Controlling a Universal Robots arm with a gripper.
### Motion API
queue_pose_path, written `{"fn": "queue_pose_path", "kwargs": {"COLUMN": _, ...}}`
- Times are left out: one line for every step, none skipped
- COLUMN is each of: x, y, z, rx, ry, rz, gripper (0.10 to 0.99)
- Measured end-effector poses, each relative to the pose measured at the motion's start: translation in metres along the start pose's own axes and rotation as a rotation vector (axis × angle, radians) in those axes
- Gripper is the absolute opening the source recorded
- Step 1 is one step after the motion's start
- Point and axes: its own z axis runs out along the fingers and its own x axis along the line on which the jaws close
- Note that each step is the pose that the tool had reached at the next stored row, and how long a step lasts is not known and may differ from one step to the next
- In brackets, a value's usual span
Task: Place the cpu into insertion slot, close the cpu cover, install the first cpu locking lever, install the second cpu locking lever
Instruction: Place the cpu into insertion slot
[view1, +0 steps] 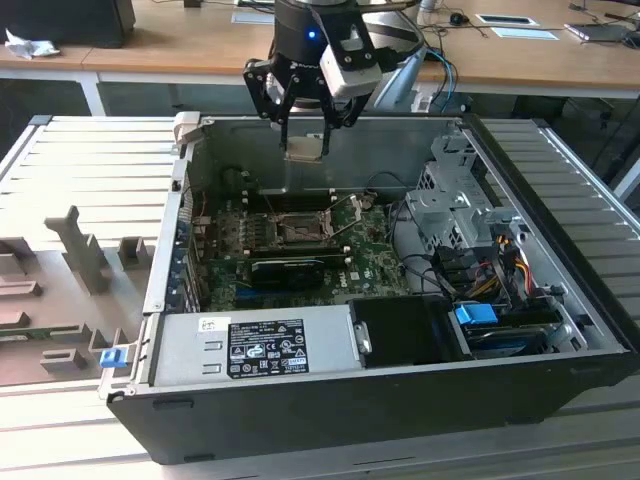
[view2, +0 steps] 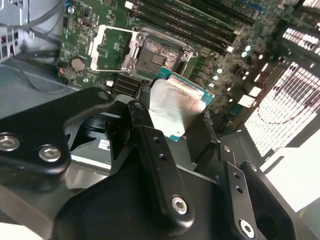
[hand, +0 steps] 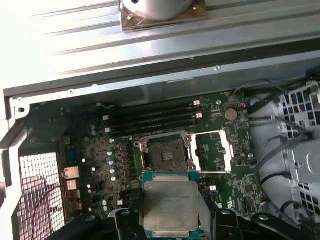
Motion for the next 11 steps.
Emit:
{"fn": "queue_pose_path", "kwargs": {"x": 0.0, "y": 0.0, "z": 0.0001, "rx": 0.0, "ry": -0.0012, "rz": 0.014, "gripper": 0.529}}
{"fn": "queue_pose_path", "kwargs": {"x": 0.0, "y": 0.0, "z": 0.0002, "rx": 0.0, "ry": -0.0025, "rz": 0.029, "gripper": 0.529}}
{"fn": "queue_pose_path", "kwargs": {"x": 0.0, "y": 0.0, "z": 0.0002, "rx": 0.0, "ry": -0.0036, "rz": 0.041, "gripper": 0.529}}
{"fn": "queue_pose_path", "kwargs": {"x": 0.0, "y": 0.0, "z": 0.0003, "rx": 0.0, "ry": -0.0051, "rz": 0.057, "gripper": 0.529}}
{"fn": "queue_pose_path", "kwargs": {"x": 0.0, "y": -0.0001, "z": 0.0003, "rx": 0.0, "ry": -0.0061, "rz": 0.069, "gripper": 0.529}}
{"fn": "queue_pose_path", "kwargs": {"x": 0.0, "y": 0.0, "z": 0.0004, "rx": -0.001, "ry": -0.0098, "rz": 0.111, "gripper": 0.529}}
{"fn": "queue_pose_path", "kwargs": {"x": 0.0, "y": 0.0, "z": 0.0004, "rx": -0.001, "ry": -0.0119, "rz": 0.137, "gripper": 0.529}}
{"fn": "queue_pose_path", "kwargs": {"x": -0.0001, "y": 0.0, "z": 0.0007, "rx": -0.001, "ry": -0.012, "rz": 0.139, "gripper": 0.529}}
{"fn": "queue_pose_path", "kwargs": {"x": -0.0001, "y": -0.0001, "z": 0.0011, "rx": -0.001, "ry": -0.012, "rz": 0.139, "gripper": 0.529}}
{"fn": "queue_pose_path", "kwargs": {"x": -0.0001, "y": -0.0001, "z": 0.0016, "rx": -0.001, "ry": -0.012, "rz": 0.139, "gripper": 0.529}}
{"fn": "queue_pose_path", "kwargs": {"x": 0.0, "y": -0.0002, "z": 0.0017, "rx": -0.001, "ry": -0.0118, "rz": 0.139, "gripper": 0.529}}
